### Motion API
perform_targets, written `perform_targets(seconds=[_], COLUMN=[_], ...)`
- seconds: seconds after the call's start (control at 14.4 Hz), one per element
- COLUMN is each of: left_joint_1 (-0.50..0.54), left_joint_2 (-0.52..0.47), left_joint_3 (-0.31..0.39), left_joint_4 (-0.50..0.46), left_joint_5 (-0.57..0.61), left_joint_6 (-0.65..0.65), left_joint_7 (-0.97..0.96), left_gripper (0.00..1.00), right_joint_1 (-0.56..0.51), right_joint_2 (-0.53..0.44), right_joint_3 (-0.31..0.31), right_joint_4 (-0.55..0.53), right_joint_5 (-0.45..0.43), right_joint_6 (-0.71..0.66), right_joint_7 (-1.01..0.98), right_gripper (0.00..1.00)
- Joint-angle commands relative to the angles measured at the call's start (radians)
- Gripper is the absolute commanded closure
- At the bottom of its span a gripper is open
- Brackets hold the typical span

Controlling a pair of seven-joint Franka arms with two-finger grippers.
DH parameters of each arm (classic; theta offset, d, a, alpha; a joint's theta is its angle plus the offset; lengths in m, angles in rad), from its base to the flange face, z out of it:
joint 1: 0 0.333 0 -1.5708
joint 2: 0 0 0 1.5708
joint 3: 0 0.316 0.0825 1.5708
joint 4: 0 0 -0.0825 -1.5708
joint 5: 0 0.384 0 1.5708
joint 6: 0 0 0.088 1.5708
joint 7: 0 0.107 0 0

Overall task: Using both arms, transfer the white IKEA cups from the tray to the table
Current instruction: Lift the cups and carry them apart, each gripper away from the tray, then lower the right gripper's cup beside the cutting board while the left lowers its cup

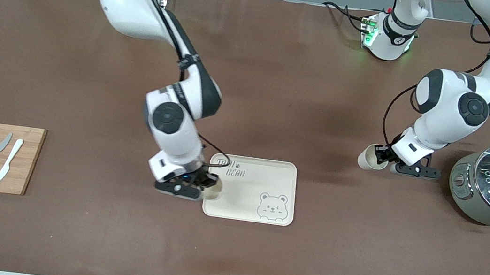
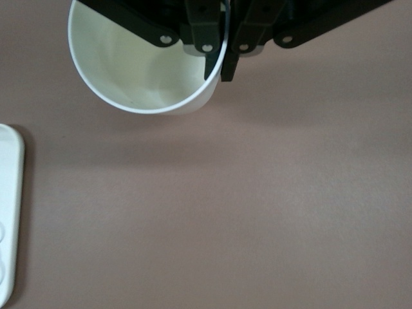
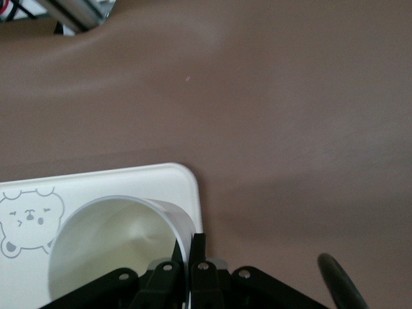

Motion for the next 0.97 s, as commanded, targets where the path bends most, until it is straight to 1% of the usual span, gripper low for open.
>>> perform_targets(seconds=[0.0,0.21,0.42,0.62,0.76,0.83,0.9], left_joint_1=[0.012,0.014,0.015,0.028,0.028,0.028,0.028], left_joint_2=[0.021,0.07,0.12,0.135,0.149,0.153,0.161], left_joint_3=[-0.006,-0.004,-0.004,-0.004,-0.004,-0.004,-0.003], left_joint_4=[-0.017,-0.032,-0.034,-0.031,-0.029,-0.029,-0.029], left_joint_5=[0.045,0.046,0.046,0.046,0.046,0.046,0.046], left_joint_6=[0.057,0.144,0.212,0.23,0.24,0.255,0.261], left_joint_7=[-0.004,-0.004,-0.002,0.006,0.007,0.007,0.007], left_gripper=[1.0,1.0,1.0,1.0,1.0,1.0,1.0], right_joint_1=[-0.128,-0.245,-0.349,-0.446,-0.512,-0.533,-0.544], right_joint_2=[-0.202,-0.335,-0.4,-0.409,-0.397,-0.387,-0.365], right_joint_3=[0.034,0.034,0.034,0.034,0.034,0.034,0.032], right_joint_4=[-0.226,-0.398,-0.508,-0.555,-0.558,-0.558,-0.556], right_joint_5=[0.037,0.073,0.089,0.092,0.092,0.101,0.13], right_joint_6=[-0.009,-0.011,-0.011,-0.018,-0.017,-0.012,-0.005], right_joint_7=[-0.251,-0.511,-0.689,-0.853,-0.959,-0.993,-1.024], right_gripper=[1.0,1.0,1.0,1.0,1.0,1.0,1.0])
